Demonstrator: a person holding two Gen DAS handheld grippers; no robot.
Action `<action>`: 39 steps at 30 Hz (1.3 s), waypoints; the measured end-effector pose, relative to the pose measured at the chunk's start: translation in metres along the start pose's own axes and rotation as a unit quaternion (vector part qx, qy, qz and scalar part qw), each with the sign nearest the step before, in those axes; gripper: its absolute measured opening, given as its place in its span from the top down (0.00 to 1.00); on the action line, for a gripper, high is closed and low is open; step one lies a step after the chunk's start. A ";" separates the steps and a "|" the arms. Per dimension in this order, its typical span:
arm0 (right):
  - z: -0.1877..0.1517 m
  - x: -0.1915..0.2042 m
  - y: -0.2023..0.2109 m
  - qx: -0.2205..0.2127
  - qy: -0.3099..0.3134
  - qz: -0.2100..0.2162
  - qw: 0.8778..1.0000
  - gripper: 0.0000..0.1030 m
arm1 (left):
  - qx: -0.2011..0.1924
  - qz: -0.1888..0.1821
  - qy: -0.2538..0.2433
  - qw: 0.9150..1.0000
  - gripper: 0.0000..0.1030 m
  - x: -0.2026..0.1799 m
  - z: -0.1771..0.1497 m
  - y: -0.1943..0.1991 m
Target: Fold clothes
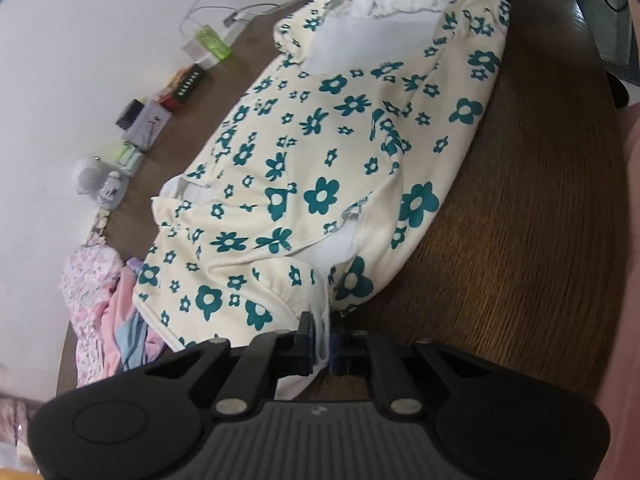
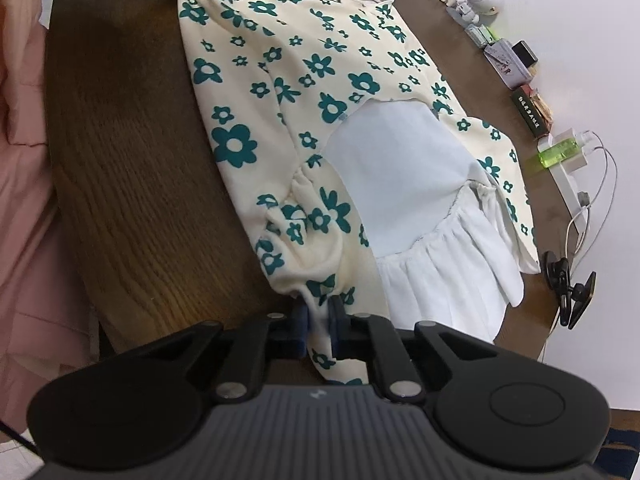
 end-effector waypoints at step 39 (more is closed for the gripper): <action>0.012 -0.159 -0.056 -0.023 -0.183 0.081 0.979 0.64 | -0.010 -0.053 0.102 0.993 0.58 0.146 0.057 -0.043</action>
Point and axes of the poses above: each gripper's, at about its wrist camera, not at the fingertips, and y roughly against the way its jaws point, x to its left, z to its top, the point moved 7 cm from there along -y, roughly the way its jaws point, and after that the axes turned 9 degrees about -z, right-handed, at the moved point
